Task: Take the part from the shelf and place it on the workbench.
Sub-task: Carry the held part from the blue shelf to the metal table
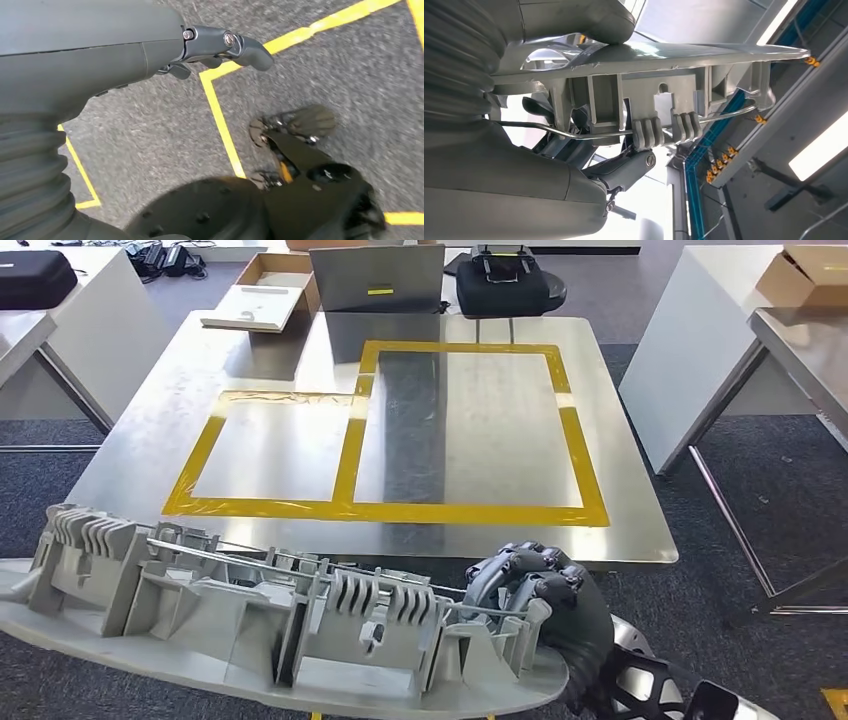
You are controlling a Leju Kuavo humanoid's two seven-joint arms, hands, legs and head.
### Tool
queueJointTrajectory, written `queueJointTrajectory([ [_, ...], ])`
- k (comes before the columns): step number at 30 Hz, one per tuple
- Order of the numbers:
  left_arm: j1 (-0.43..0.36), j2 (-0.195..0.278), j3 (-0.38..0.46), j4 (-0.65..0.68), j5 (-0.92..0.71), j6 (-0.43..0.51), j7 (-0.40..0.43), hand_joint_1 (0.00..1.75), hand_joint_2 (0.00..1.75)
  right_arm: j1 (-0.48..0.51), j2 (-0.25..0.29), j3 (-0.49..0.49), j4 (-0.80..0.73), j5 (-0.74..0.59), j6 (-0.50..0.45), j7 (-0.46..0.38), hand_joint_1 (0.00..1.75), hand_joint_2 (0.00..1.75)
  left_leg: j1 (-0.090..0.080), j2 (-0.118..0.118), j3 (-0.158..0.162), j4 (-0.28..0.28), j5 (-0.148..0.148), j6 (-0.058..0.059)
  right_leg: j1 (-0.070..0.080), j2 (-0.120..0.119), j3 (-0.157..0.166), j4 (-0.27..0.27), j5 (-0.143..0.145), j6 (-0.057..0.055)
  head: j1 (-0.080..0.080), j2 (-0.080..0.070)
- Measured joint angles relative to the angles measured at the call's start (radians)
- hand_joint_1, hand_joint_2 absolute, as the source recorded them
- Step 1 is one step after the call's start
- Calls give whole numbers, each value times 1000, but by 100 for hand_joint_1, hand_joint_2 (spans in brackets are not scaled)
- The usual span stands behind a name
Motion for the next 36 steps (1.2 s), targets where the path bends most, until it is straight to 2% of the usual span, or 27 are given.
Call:
queueJointTrajectory([
  [2, 2, 0, 0, 0, 0, 0, 0, 0, 175, 1, 0, 0, 1, 3, 0, -4, 175, 175, 3, -1, 8, -5, -1, 13, 0, 0, -10, 28, 0, 8, 2, 0],
  [3, 1, 0, 0, 0, 0, 1, 0, 0, 175, 1, 0, 0, 2, 6, -1, -7, 175, 175, 5, -2, 14, -7, -4, 18, -1, 0, -32, 65, -6, 12, 4, 0],
  [4, 0, 0, 0, 0, 0, 2, 0, 0, 175, 2, 0, 0, 2, 8, -2, -12, 175, 175, 6, -2, 19, -9, -7, 22, -2, -1, -67, 121, -20, 17, 6, 0],
  [6, 0, 0, 0, 0, 0, 2, 0, 0, 175, 7, 0, -1, 7, 13, -2, -22, 175, 175, 5, -2, 27, -10, -18, 28, -4, -1, -154, 246, -65, 24, 9, 0],
  [7, 0, 0, 0, 0, 0, 2, 0, 0, 175, 12, -1, -1, 10, 14, -2, -28, 175, 175, 5, -3, 33, -10, -24, 28, -4, -1, -190, 285, -78, 25, 10, 0],
  [8, 0, 0, 0, 0, 0, 2, 0, 0, 175, 17, -2, -1, 14, 14, -2, -34, 175, 175, 4, -3, 41, -10, -31, 28, -4, -1, -209, 291, -70, 24, 10, 0],
  [9, 1, 0, 0, 0, 0, 2, 1, 0, 175, 22, -3, -2, 17, 14, -2, -40, 175, 175, 3, -4, 51, -9, -38, 28, -3, -1, -209, 262, -38, 20, 11, 0],
  [11, 1, -1, 0, 0, 0, 2, 2, 0, 175, 28, -6, -3, 21, 12, -2, -50, 175, 175, 2, -5, 72, -10, -53, 25, 2, -1, -167, 130, 56, 6, 14, 0],
  [12, 1, -2, 0, 1, 0, 2, 2, 0, 175, 30, -7, -4, 23, 11, -1, -53, 175, 175, 1, -6, 80, -10, -59, 22, 6, -2, -147, 72, 74, 0, 15, 0],
  [14, 0, -4, 0, 1, 0, 2, 3, 0, 175, 33, -10, -5, 24, 9, -1, -57, 175, 175, -1, -5, 87, -9, -67, 10, 13, -1, -127, 18, 72, -11, 17, 0],
  [15, 0, -4, 0, 1, 0, 2, 3, 0, 175, 35, -11, -6, 25, 9, 0, -57, 175, 175, -2, -4, 91, -7, -67, 3, 13, -1, -123, 13, 65, -14, 18, 0],
  [17, -1, -2, 0, 0, 0, 2, 5, 0, 175, 36, -12, -7, 27, 6, 2, -57, 175, 175, -3, -2, 96, 12, -70, -9, 7, 0, -105, 3, 81, -21, 18, 0],
  [18, -2, -1, 0, 0, -1, 2, 5, 0, 175, 35, -12, -7, 28, 5, 5, -57, 175, 175, -2, -2, 86, 37, -79, -13, 4, 0, -95, 1, 79, -26, 16, 0],
  [19, -4, 0, 0, 0, -1, 1, 7, 0, 175, 34, -12, -7, 29, 4, 8, -58, 175, 175, -1, -2, 63, 80, -97, -17, 2, 0, -87, -1, 76, -29, 13, 0],
  [22, -4, 1, 0, 1, -2, 0, 12, 0, 175, 39, -12, -7, 32, 3, 14, -59, 175, 175, 2, -2, -44, 245, -170, -27, 2, 0, -73, 0, 59, -35, 8, 0],
  [23, -2, 2, 0, 1, -2, 0, 13, 0, 175, 43, -12, -7, 34, 3, 14, -58, 175, 175, 2, -2, -66, 263, -170, -29, 2, 1, -67, 0, 53, -34, 7, 0],
  [24, 0, 2, 0, 1, -2, 0, 13, 0, 175, 47, -12, -8, 36, 3, 14, -58, 175, 175, 2, -2, -70, 245, -146, -29, 1, 1, -59, 1, 47, -32, 7, 0],
  [26, 1, 4, 0, 0, -2, 0, 13, 0, 175, 53, -12, -9, 37, 1, 15, -58, 175, 175, 3, -1, -36, 123, -55, -29, -2, 2, -40, 3, 32, -26, 6, 0],
  [27, 0, 4, 0, 1, -2, 0, 13, 0, 175, 55, -12, -10, 37, 0, 15, -59, 175, 175, 2, -1, -17, 63, -30, -27, -2, 2, -33, 4, 25, -21, 4, 0],
  [28, 0, 4, 0, 1, -2, 1, 13, 0, 175, 58, -13, -13, 37, -1, 16, -59, 175, 175, 1, 0, -3, 23, -17, -21, -1, 2, -28, 5, 18, -15, 3, 0],
  [29, 0, 3, 0, 1, -2, 1, 12, 0, 175, 64, -13, -16, 36, -1, 18, -59, 175, 175, 0, 0, 3, 4, -16, -13, 0, 2, -24, 7, 14, -8, 2, 0],
  [31, 2, 2, 0, 2, -3, 2, 11, 0, 175, 85, -13, -25, 29, 8, 22, -59, 175, 175, 1, 0, 11, 2, -20, 6, 3, 1, -19, 13, 9, 4, 2, 0],
  [33, 3, 2, 0, 1, -3, 2, 10, 0, 175, 108, -11, -32, 18, 26, 29, -59, 175, 175, 4, -2, 25, 0, -20, 18, 3, 1, -24, 41, -4, 14, 5, 0],
  [34, 2, 2, 0, 1, -3, 3, 8, 0, 175, 117, -9, -33, 12, 36, 33, -59, 175, 175, 5, -3, 32, -1, -24, 23, 1, 1, -44, 81, -23, 19, 7, 0],
  [36, 0, 3, 0, 1, -3, 6, 7, 0, 175, 131, 0, -33, 1, 53, 38, -60, 175, 175, 4, -3, 39, -2, -33, 29, -1, 0, -122, 205, -75, 27, 12, 0],
])
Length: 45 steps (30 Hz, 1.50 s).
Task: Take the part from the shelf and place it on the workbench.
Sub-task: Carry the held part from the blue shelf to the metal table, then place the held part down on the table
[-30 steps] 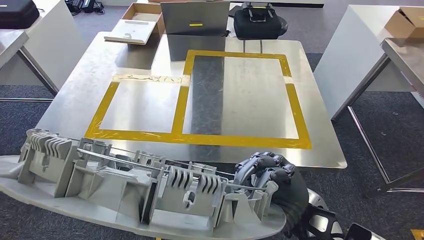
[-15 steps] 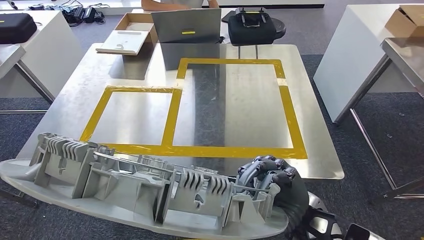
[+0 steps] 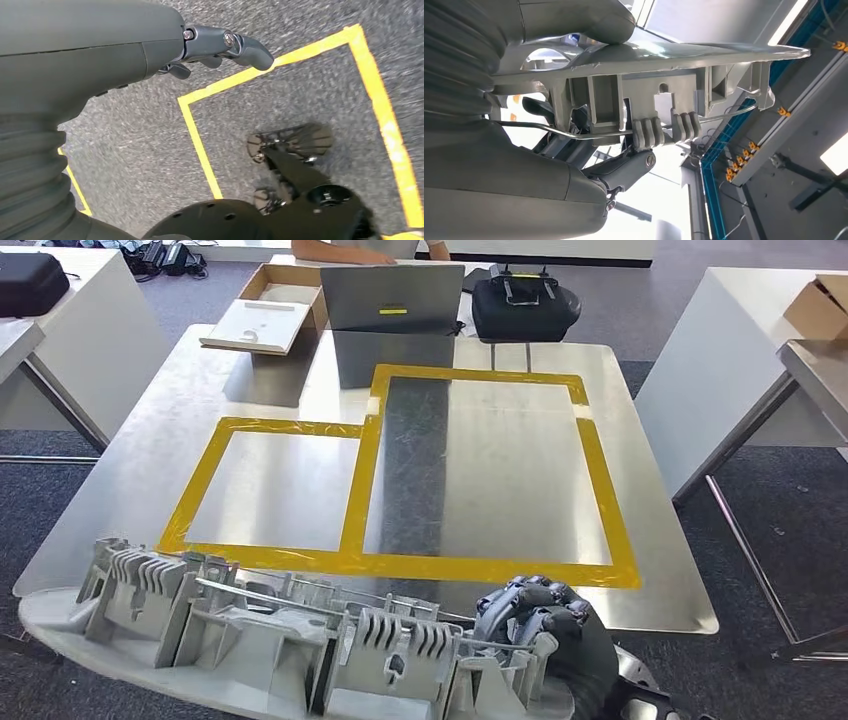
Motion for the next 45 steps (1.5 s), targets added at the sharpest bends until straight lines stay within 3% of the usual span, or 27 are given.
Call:
queueJointTrajectory([
  [1, 0, 0, 0, 0, 0, 1, 0, 0, 175, 6, 6, 0, -3, 7, 1, 0, 175, 175, -1, 0, 3, 0, -5, 1, 0, 0, -43, 59, -18, 1, 1, 0],
  [2, 0, 1, 0, 0, -1, 1, 0, 0, 175, 10, 11, 0, -4, 12, 2, 1, 175, 175, -1, 0, 9, 0, -10, 1, 0, 0, -73, 89, -19, 0, 2, 0],
  [3, 1, 1, 0, 0, -3, 2, 0, 0, 175, 12, 16, 0, -5, 17, 3, 3, 175, 175, -2, 0, 16, 0, -16, 1, 0, 0, -85, 85, 2, -3, 2, 0],
  [6, 1, 0, 0, 0, -13, 2, -1, 0, 175, 1, 31, 0, -9, 22, 6, 18, 175, 175, -5, -1, 44, -1, -37, -3, 9, -1, -35, -89, 131, -25, 4, 0],
  [8, -1, -2, 0, 1, -18, 1, -1, 0, 175, -13, 35, -1, -12, 19, 10, 27, 175, 175, -4, -1, 51, -5, -48, -13, 18, -1, -8, -169, 141, -40, 5, 0],
  [10, -2, -1, 0, 1, -18, -1, -1, 0, 175, -26, 35, -4, -13, 13, 11, 32, 175, 175, -4, -1, 58, -2, -42, -28, 20, 1, 5, -192, 132, -50, 5, 0],
  [12, -2, 0, 0, 0, -18, -3, -1, 0, 175, -38, 35, -8, -12, 5, 11, 33, 175, 175, -5, 0, 63, 23, -45, -38, 14, 1, 30, -208, 148, -59, 4, 0],
  [14, -5, 1, 0, 0, -18, -4, 0, 0, 175, -56, 35, -10, -12, -3, 7, 33, 175, 175, -3, 0, 25, 99, -85, -44, 8, -1, 49, -212, 145, -65, -1, 0],
  [16, -6, 0, 0, 0, -17, -3, 4, 0, 175, -72, 33, -10, -11, 0, -11, 35, 175, 175, -1, 0, -50, 213, -138, -53, 7, -1, 58, -212, 136, -68, -4, 0],
  [17, -4, 1, 0, 0, -14, -3, 7, 0, 175, -76, 32, -10, -10, 7, -26, 37, 175, 175, 1, 0, -81, 249, -149, -57, 7, 0, 63, -212, 132, -67, -5, 0],
  [18, -3, 1, 0, 0, -12, -2, 11, 0, 175, -80, 30, -10, -9, 17, -44, 40, 175, 175, 2, 0, -99, 255, -138, -60, 5, 1, 68, -211, 126, -66, -6, 0],
  [19, -1, 2, 1, 0, -8, -1, 13, 0, 175, -83, 27, -10, -8, 32, -64, 42, 175, 175, 3, 1, -100, 225, -104, -61, 3, 2, 75, -210, 120, -63, -6, 0],
  [21, 1, 3, 3, 0, 1, 3, 16, 0, 175, -87, 19, -11, -7, 71, -109, 46, 175, 175, 6, 0, -65, 98, -10, -64, -1, 2, 91, -207, 105, -54, -7, 0],
  [23, 2, 2, 8, 0, 9, 6, 19, 0, 175, -90, 10, -12, -7, 136, -162, 51, 175, 175, 6, 1, -42, 13, 26, -58, 0, 2, 96, -202, 93, -42, -10, 0],
  [24, 3, 1, 11, 1, 14, 8, 21, 0, 175, -90, 4, -13, -7, 180, -193, 57, 175, 175, 6, 1, -41, 5, 25, -51, 2, 1, 95, -199, 89, -38, -11, 0],
  [28, 13, -1, 24, 0, 24, 14, 23, 0, 175, -83, -20, -13, -7, 400, -341, 128, 175, 175, 6, -1, -40, 4, 37, -41, 7, 1, 98, -201, 87, -56, -8, 0],
  [31, 14, -1, 32, -1, 27, 17, 19, 0, 175, -75, -33, -11, -4, 562, -453, 210, 175, 175, 5, -3, -39, 4, 32, -33, 7, 0, 104, -211, 86, -56, -7, 0],
  [34, 14, -1, 36, -1, 26, 16, 13, 0, 175, -62, -46, -4, 9, 661, -524, 287, 175, 175, 4, -2, -38, 4, 30, -29, 6, 0, 106, -217, 86, -46, -6, 0],
  [37, 14, -1, 42, -1, 21, 11, 7, 0, 175, -47, -62, 1, 35, 715, -558, 345, 175, 175, 3, -1, -38, 4, 29, -26, 4, 0, 108, -222, 87, -24, -6, 0],
  [39, 16, 0, 44, -2, 19, 6, 2, 0, 175, -27, -76, -8, 60, 731, -565, 346, 175, 175, 3, -2, -38, 4, 29, -26, 4, 0, 109, -223, 86, -15, -6, 0],
  [45, 17, 5, 50, -2, 2, -14, -1, 0, 175, 24, -97, -133, 167, 744, -501, 249, 175, 175, 3, -2, -36, 2, 30, -26, 4, -1, 109, -221, 87, -14, -6, 0],
])
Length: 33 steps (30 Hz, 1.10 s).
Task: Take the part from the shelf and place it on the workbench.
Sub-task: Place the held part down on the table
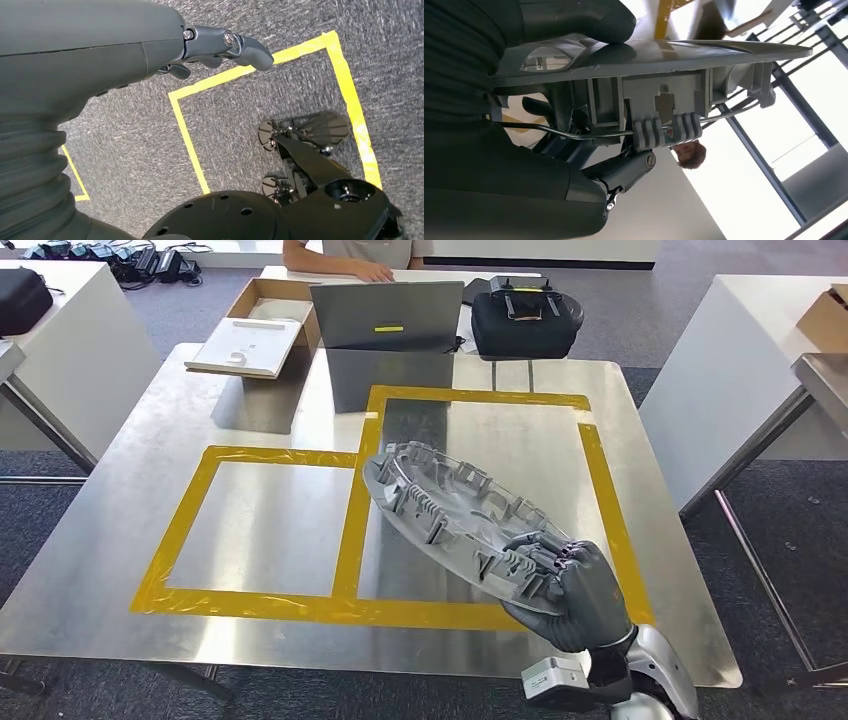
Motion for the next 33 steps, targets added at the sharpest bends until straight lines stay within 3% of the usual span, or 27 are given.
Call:
queueJointTrajectory([
  [5, 0, 4, 0, -1, -9, -7, -16, 0, 175, -6, -2, -81, 103, 65, 35, -17, 175, 175, 0, 0, 4, -3, 1, -1, 0, 0, 2, 0, 0, -1, 0, 0],
  [13, -2, 8, 0, -2, -31, -13, -39, 0, 175, -100, -11, -108, 326, 108, 50, 1, 175, 175, 1, 1, 9, -5, 2, -3, 1, 1, 6, 0, -1, -2, 0, 0],
  [23, -6, 8, 1, -2, -35, 16, -53, 0, 175, -363, 10, -64, 735, 184, 5, -44, 175, 175, 1, 1, 13, -6, 4, -3, 1, 1, 10, 0, 1, -2, 0, 0],
  [33, -12, 8, 16, -2, -19, 8, -62, 0, 175, -593, 105, 42, 1084, 210, -6, -63, 175, 175, 2, 2, 14, -7, 7, -5, 2, 1, 10, 1, 4, -4, 0, 0],
])
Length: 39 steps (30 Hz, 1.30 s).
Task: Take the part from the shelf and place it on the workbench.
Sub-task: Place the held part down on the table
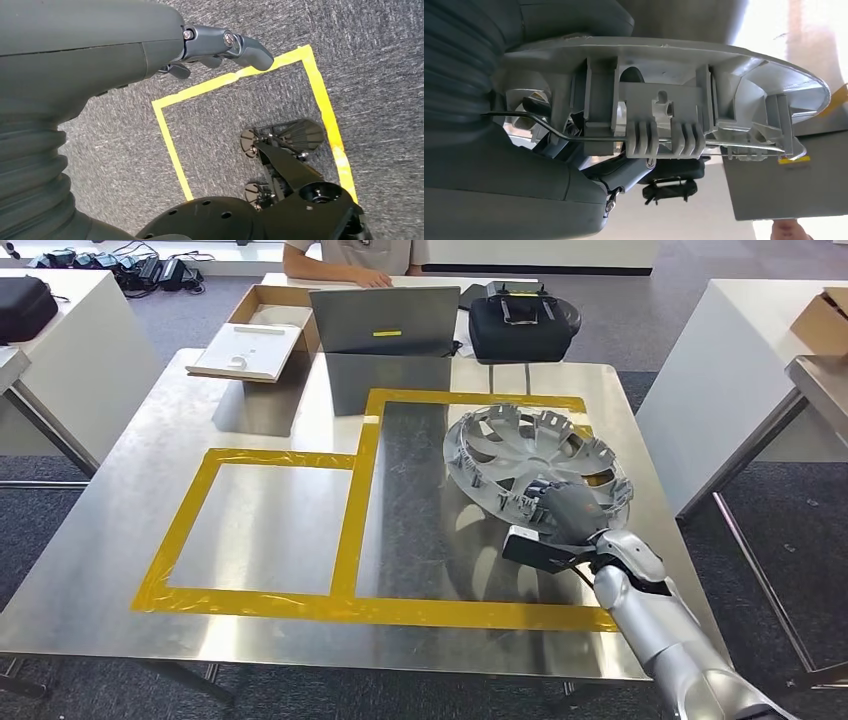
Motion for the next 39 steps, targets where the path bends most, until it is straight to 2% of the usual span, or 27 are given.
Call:
queueJointTrajectory([
  [11, -3, 0, 18, 0, 4, 4, 0, 0, 175, -113, 88, 66, 166, -7, 15, -12, 175, 175, 0, 0, 1, -2, 0, -1, 0, 0, -1, 0, 0, -1, 0, 0],
  [23, -3, -1, 23, 1, 5, 5, 0, 0, 175, -140, 133, 101, 205, -33, 6, -11, 175, 175, 0, 0, 1, -3, 0, -1, 0, 1, -1, 0, -1, -1, 0, 0],
  [27, -4, -2, 24, 2, 5, 6, -2, 0, 175, -146, 142, 114, 212, -34, 12, -10, 0, 0, 0, 0, 1, -3, 0, -1, 0, 1, -1, 0, -1, -1, 0, 0],
  [31, -5, -4, 24, 3, 5, 16, 9, 0, 175, -147, 153, 125, 226, -44, 28, -10, 0, 0, 0, 0, 0, -3, 1, -1, 0, 0, -2, 0, 0, -2, 0, 0],
  [35, -6, -5, 24, 3, 5, 21, 17, 0, 0, -150, 164, 132, 236, -53, 32, -8, 0, 0, 0, 0, 0, -3, 1, -2, 0, 0, -2, 0, 0, -2, 0, 0],
  [39, -7, -7, 24, 4, 2, 26, 31, 0, 0, -152, 168, 143, 244, -67, 28, -4, 0, 0, 0, 0, -1, -3, 1, -2, 0, 0, -3, 0, 0, -2, 0, 0],
])
